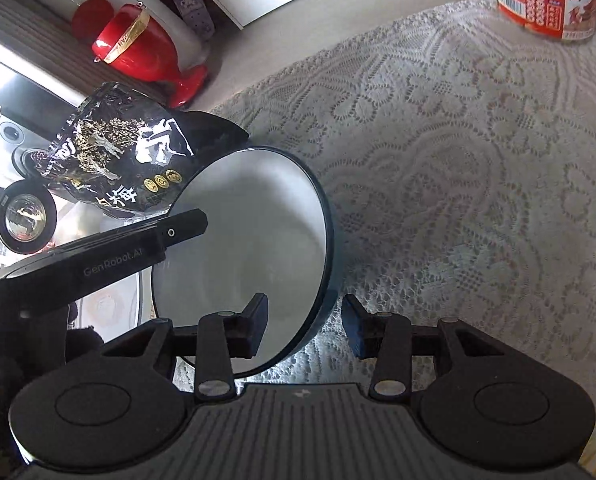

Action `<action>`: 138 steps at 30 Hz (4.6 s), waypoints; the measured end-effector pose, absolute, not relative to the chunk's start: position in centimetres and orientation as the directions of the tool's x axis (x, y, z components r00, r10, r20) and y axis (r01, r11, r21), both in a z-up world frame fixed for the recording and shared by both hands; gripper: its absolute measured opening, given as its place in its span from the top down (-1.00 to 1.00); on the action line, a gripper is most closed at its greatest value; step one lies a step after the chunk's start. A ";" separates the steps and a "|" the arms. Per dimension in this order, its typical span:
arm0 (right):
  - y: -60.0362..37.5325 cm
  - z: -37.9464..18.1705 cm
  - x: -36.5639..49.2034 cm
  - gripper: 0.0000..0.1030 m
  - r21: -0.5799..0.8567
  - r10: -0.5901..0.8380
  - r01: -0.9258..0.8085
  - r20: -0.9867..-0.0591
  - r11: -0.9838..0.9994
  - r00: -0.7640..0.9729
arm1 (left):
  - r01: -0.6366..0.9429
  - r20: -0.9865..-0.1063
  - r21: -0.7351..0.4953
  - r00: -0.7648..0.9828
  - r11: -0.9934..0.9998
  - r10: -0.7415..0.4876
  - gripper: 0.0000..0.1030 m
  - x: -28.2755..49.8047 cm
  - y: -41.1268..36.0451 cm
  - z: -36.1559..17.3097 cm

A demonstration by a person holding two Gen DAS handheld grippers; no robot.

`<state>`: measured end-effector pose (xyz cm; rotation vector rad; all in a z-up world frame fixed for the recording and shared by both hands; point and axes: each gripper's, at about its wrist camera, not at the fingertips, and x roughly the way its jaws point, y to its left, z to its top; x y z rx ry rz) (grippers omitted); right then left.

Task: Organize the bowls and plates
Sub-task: 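Grasp the rim of the blue bowl with the left gripper, then carry the blue bowl with the left gripper and lower it into the yellow-rimmed bowl, then grasp the rim of the white bowl on the cloth with the left gripper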

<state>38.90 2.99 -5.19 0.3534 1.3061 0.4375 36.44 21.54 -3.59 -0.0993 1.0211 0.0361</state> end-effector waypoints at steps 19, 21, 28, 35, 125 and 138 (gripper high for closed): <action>-4.2 -3.9 37.6 0.61 0.259 0.289 -0.139 -0.918 0.956 0.272 | 0.152 -0.860 -0.228 0.432 0.962 -0.272 0.09 37.3 13.0 -3.1; -5.0 -4.5 37.6 0.60 0.260 0.286 -0.129 -0.921 0.957 0.263 | 0.169 -0.871 -0.221 0.408 0.960 -0.272 0.17 37.2 12.0 -4.3; -5.7 -5.8 37.9 0.51 0.311 0.320 -0.074 -0.913 0.947 0.252 | 0.135 -0.857 -0.245 0.433 0.960 -0.280 0.19 37.2 11.8 -5.0; -5.2 -6.6 38.4 0.38 0.332 0.333 -0.043 -0.916 0.942 0.225 | 0.102 -0.878 -0.245 0.399 0.964 -0.266 0.18 38.3 11.1 -6.8; 18.4 -1.7 36.3 0.67 0.372 0.443 -0.277 -0.855 0.886 0.270 | -0.481 -0.727 -0.482 0.686 0.733 -0.028 0.35 21.1 34.0 1.7; -11.1 9.4 24.1 0.60 0.172 0.270 -0.225 -0.793 0.959 0.546 | 0.120 -0.578 -0.551 0.659 0.826 -0.481 0.27 21.3 8.7 11.3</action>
